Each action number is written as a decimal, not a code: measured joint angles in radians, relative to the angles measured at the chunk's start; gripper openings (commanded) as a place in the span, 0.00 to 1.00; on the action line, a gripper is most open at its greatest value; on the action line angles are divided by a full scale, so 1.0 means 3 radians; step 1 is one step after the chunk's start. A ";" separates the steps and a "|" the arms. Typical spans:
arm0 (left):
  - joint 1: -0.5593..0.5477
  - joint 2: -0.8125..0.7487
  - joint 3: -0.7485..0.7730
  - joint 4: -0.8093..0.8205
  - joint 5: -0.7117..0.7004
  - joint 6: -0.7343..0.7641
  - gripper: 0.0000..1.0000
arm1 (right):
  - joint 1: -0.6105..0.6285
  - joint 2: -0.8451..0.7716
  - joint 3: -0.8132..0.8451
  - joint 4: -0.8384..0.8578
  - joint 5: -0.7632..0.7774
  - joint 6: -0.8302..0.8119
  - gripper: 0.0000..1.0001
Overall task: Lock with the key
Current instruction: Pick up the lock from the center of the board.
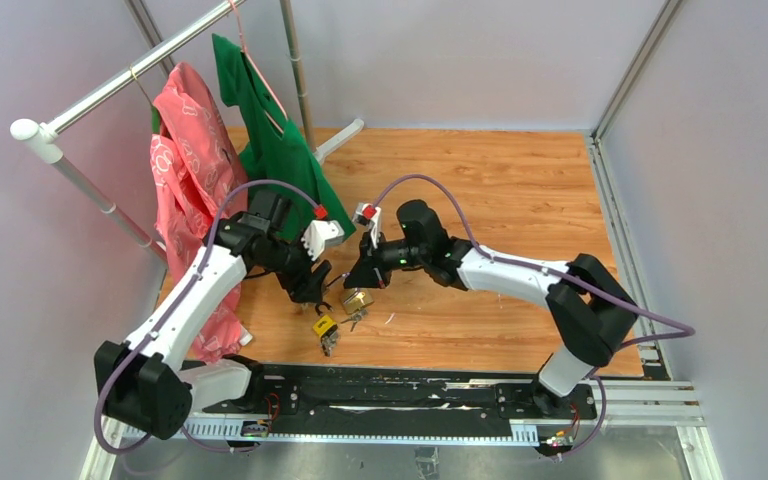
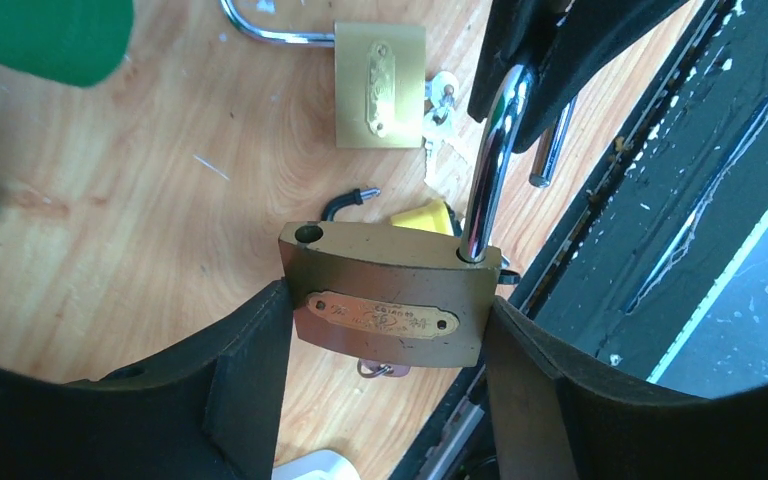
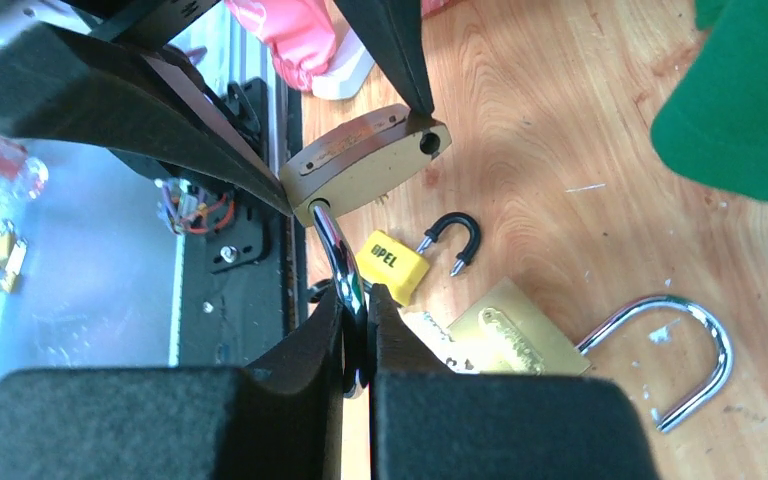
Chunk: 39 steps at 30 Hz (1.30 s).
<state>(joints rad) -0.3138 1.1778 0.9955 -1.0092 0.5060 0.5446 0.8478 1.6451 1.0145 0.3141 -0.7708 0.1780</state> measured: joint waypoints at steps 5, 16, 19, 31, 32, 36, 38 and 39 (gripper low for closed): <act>-0.0032 -0.0175 0.0203 -0.0058 -0.0028 0.0098 0.63 | 0.0019 -0.0343 -0.0267 0.0262 0.0351 0.0552 0.00; -0.0004 -0.0519 0.0715 -0.0360 -0.0168 0.0262 0.94 | 0.0034 -0.0769 -0.0533 0.0233 0.1049 0.0982 0.00; -0.0005 -0.0599 0.0772 -0.0390 -0.0136 0.0323 0.94 | 0.0053 -0.0768 -0.0600 0.0198 0.1076 0.1048 0.00; -0.0062 -0.0871 0.0762 -0.0385 0.0469 0.0759 0.89 | 0.0062 -0.1244 -0.0309 -0.0397 0.0782 0.0506 0.00; -0.0069 -0.0891 0.0762 -0.0381 0.0590 0.0785 0.89 | 0.0062 -0.1324 -0.0224 -0.0512 0.0710 0.0369 0.00; -0.0097 -0.0916 0.0762 -0.0352 0.0993 0.0829 0.89 | 0.0062 -0.1652 0.0056 -0.0793 0.0448 -0.0053 0.00; -0.0150 -0.0916 0.0750 -0.0189 0.1094 0.0727 0.89 | 0.0062 -0.1750 0.0196 -0.0913 0.0375 -0.0210 0.00; -0.0188 -0.0914 0.0722 -0.0034 0.1106 0.0622 0.89 | 0.0062 -0.1774 0.0292 -0.0994 0.0362 -0.0294 0.00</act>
<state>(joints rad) -0.3702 0.9035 1.2121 -1.0195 0.8379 0.7311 0.8665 1.1130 1.1023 0.0158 -0.6621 0.0898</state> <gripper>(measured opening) 0.889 0.070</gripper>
